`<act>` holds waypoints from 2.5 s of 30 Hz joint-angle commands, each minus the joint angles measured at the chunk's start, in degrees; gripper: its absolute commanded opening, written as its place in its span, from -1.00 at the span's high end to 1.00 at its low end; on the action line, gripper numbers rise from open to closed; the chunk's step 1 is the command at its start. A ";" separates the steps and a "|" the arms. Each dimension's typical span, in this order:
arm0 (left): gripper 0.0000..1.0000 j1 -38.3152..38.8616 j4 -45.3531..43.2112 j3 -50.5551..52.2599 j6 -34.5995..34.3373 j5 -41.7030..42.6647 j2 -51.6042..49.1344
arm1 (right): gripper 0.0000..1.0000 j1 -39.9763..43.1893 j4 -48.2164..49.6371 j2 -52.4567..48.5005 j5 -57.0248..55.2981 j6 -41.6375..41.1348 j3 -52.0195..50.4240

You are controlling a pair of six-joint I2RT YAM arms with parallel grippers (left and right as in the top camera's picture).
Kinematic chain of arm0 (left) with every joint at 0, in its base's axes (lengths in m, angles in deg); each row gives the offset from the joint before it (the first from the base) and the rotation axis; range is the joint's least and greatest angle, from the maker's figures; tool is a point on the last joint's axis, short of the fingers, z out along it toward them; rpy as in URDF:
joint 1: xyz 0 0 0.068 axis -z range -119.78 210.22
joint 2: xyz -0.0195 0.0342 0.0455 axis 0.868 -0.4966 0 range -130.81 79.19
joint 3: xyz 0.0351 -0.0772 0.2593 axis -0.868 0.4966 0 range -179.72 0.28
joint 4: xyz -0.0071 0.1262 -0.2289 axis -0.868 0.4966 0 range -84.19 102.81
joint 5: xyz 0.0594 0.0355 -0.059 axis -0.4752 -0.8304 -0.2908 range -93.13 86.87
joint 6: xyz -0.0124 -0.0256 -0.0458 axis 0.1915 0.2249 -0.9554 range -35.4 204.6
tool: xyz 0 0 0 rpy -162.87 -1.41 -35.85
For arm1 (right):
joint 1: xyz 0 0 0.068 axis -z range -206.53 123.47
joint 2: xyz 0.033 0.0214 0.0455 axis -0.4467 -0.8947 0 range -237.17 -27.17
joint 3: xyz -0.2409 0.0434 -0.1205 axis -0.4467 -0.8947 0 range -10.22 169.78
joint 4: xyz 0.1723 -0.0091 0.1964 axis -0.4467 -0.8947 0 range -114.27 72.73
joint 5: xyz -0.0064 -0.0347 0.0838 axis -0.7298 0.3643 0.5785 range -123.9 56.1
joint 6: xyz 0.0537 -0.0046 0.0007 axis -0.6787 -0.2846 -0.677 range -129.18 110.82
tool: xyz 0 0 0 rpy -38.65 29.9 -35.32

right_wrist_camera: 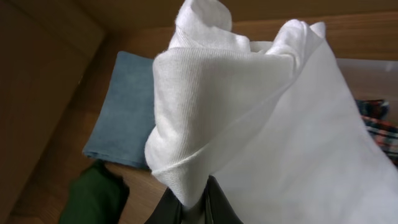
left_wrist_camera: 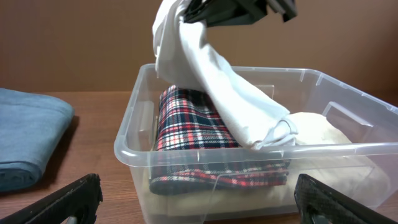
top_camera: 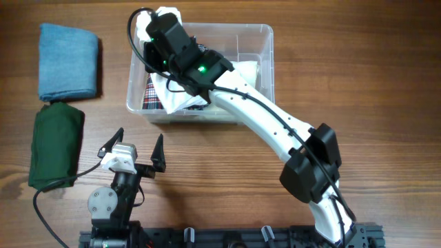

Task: Pack container
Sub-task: 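Lower the white cloth into the container's left side, then press and tuck the white cloth down into the container with the right gripper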

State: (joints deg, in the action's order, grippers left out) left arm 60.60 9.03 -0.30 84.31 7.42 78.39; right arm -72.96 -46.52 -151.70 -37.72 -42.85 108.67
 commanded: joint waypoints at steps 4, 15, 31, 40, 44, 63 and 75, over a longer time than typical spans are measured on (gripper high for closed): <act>-1.00 0.26 0.22 0.26 -0.11 -0.35 0.42 | 0.42 -1.20 2.67 -5.20 1.14 -1.07 1.75; -0.99 0.26 0.22 0.26 -0.13 -0.35 0.42 | -0.58 -0.96 -0.15 -0.11 0.37 7.13 1.97; -0.99 0.26 0.24 0.26 -0.13 -0.35 0.42 | 0.91 8.24 -24.33 7.69 1.18 20.31 -2.14; -1.00 0.26 0.22 0.26 -0.13 -0.35 0.42 | 0.91 7.34 -31.56 3.89 5.66 20.46 -4.68; -0.99 0.26 0.22 0.26 -0.13 -0.35 0.42 | 0.91 5.35 -31.80 2.32 7.98 21.90 -5.03; -0.99 0.26 0.22 0.26 -0.13 -0.35 0.42 | 0.92 -1.40 -22.97 -3.54 12.63 23.23 -5.01; -1.00 0.26 0.22 0.26 -0.13 -0.35 0.42 | 0.92 -3.56 -13.97 -3.52 20.41 24.72 -4.85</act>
State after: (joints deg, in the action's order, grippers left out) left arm 60.60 9.03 -0.30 84.31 7.40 78.39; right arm -74.91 -62.02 -153.93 -19.90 -19.27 104.11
